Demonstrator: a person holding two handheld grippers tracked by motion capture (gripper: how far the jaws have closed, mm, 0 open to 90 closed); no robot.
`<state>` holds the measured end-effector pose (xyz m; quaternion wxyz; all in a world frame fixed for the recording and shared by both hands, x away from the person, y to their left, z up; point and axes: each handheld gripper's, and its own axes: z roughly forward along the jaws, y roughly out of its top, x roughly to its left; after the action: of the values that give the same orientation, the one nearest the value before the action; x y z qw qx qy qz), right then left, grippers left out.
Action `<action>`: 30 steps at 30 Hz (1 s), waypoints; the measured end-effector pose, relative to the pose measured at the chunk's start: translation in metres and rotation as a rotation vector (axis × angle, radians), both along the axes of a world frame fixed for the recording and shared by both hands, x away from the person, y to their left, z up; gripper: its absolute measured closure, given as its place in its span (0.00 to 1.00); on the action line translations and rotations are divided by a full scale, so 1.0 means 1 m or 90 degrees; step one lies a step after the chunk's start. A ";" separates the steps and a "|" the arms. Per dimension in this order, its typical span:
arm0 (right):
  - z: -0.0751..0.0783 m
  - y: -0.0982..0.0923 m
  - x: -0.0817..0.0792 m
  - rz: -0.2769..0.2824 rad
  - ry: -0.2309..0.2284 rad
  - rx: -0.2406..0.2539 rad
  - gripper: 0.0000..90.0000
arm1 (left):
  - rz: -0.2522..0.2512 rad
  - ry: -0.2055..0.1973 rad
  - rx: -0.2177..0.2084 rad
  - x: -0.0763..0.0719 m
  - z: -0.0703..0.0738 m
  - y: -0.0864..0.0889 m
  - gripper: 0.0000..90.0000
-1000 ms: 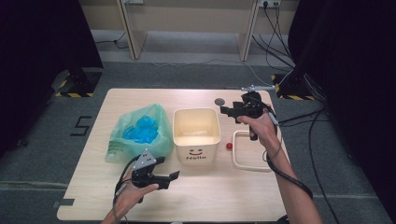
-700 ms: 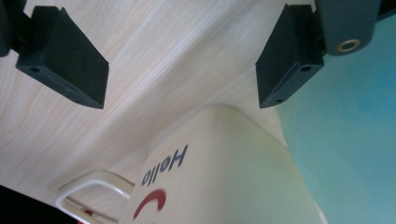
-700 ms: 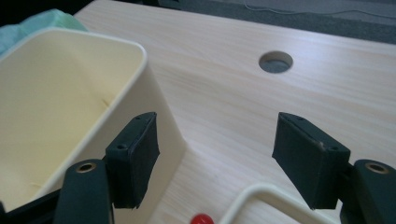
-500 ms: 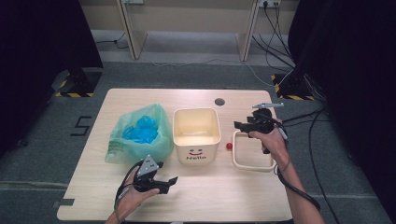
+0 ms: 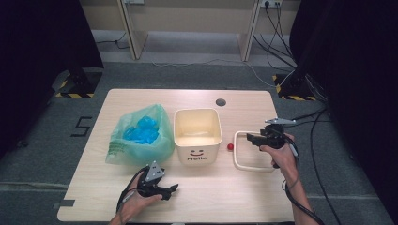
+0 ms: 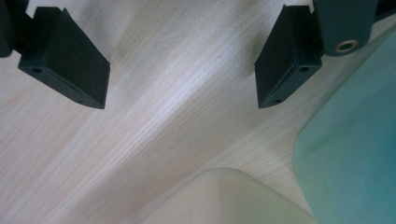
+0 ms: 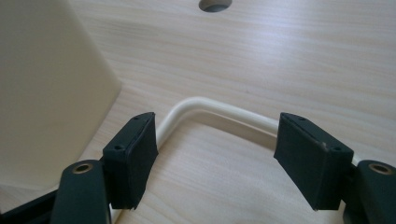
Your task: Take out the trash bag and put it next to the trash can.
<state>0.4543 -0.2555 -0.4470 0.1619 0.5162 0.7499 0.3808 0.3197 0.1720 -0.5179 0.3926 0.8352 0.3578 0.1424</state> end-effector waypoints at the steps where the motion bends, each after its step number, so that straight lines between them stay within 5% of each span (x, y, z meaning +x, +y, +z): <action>1: -0.002 -0.001 -0.001 -0.005 0.001 0.000 0.32 | 0.001 0.001 0.005 0.000 -0.001 0.000 0.19; 6: -0.012 -0.005 -0.006 -0.019 0.001 0.017 0.32 | -0.002 0.000 0.024 0.000 -0.002 0.000 0.18; 13: -0.017 -0.011 -0.011 -0.025 0.012 0.019 0.31 | -0.002 -0.003 0.017 -0.001 -0.004 -0.001 0.17; 30: -0.026 -0.034 -0.019 -0.082 0.026 -0.005 0.24 | -0.005 -0.002 0.018 -0.001 -0.004 -0.001 0.15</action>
<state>0.4355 -0.2892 -0.4729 0.1726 0.5708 0.7196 0.3559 0.3191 0.1710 -0.5222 0.3818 0.8419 0.3519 0.1470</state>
